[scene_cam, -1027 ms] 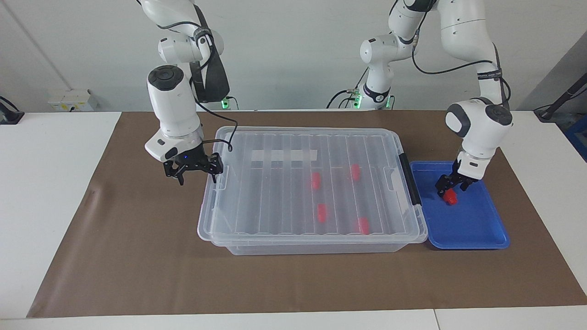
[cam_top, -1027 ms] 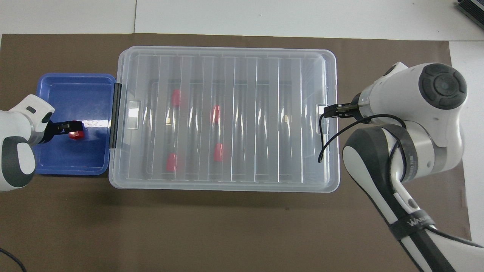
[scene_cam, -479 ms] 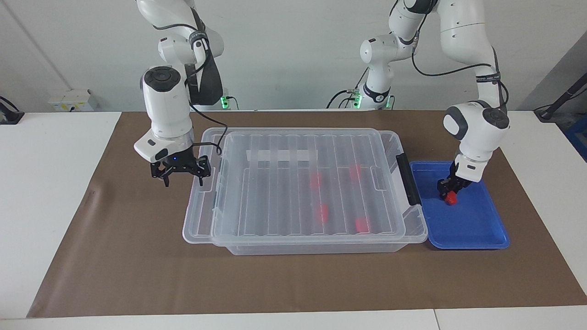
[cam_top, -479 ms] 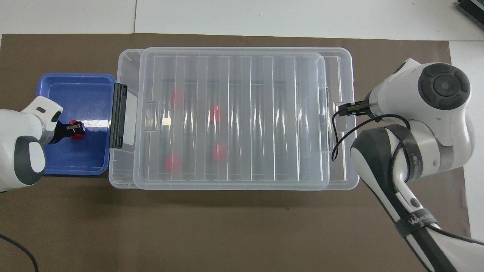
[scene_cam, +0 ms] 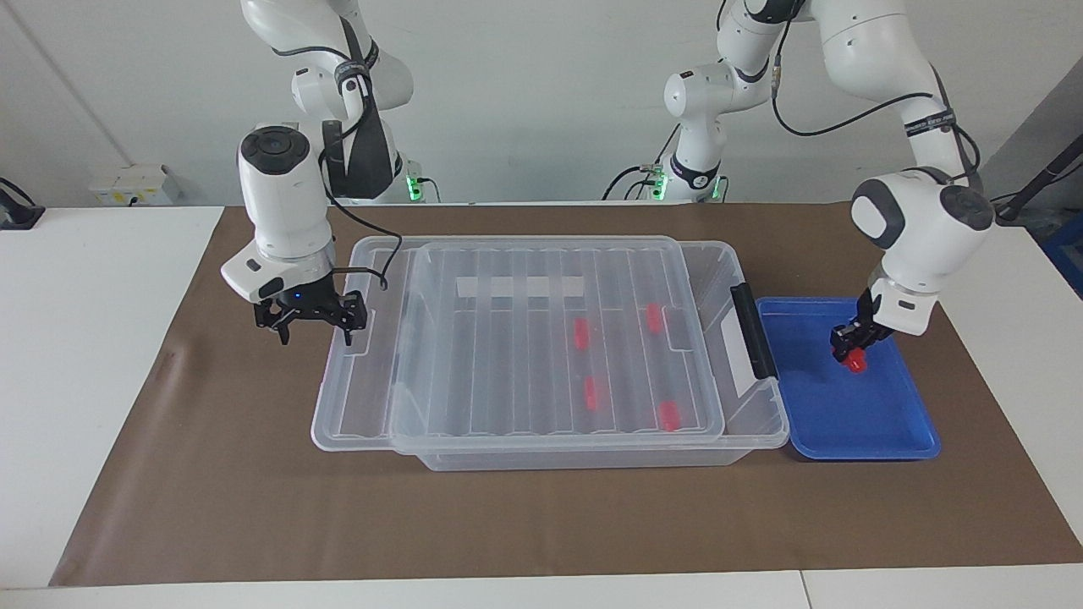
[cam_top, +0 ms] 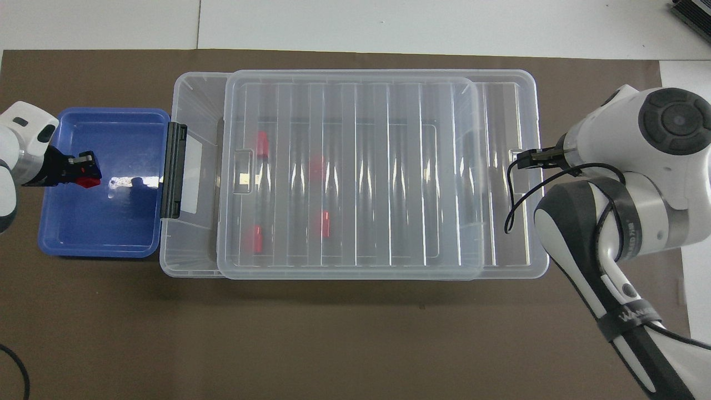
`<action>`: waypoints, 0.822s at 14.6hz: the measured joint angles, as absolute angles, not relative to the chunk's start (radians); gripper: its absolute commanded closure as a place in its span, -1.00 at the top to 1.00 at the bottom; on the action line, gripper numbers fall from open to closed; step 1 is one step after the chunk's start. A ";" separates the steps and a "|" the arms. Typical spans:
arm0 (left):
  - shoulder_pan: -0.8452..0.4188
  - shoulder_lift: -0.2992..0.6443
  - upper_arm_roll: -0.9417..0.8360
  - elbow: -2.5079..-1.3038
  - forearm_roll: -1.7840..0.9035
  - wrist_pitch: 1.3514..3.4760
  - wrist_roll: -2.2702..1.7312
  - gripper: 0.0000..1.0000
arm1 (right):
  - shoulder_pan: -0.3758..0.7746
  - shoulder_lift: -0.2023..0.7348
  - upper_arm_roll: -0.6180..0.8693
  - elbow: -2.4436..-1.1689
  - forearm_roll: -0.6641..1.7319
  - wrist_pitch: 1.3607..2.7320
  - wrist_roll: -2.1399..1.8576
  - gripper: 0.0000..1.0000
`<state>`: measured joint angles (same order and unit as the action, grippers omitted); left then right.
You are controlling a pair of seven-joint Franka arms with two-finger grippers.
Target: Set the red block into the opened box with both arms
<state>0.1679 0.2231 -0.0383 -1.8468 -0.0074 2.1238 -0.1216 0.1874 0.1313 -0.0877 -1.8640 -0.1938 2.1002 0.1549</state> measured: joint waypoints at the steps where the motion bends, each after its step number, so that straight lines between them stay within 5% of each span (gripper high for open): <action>1: 0.160 0.217 -0.040 -1.762 -0.017 2.021 -0.155 -1.00 | 0.181 0.131 -0.088 -1.863 -0.194 2.097 0.155 1.00; 6: 0.117 0.203 -0.098 -1.548 -0.068 1.795 -0.458 -1.00 | 0.153 0.131 -0.088 -1.860 -0.222 2.087 0.155 1.00; 12: 0.063 0.203 -0.224 -1.507 -0.074 1.830 -0.860 -1.00 | 0.110 0.131 -0.088 -1.860 -0.240 2.078 0.140 1.00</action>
<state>0.0632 0.2026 -0.2235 -1.5075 -0.0741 1.8296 -0.8598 0.1096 0.1310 -0.0882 -1.8600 -0.2403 2.0781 0.1398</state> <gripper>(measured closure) 0.656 0.000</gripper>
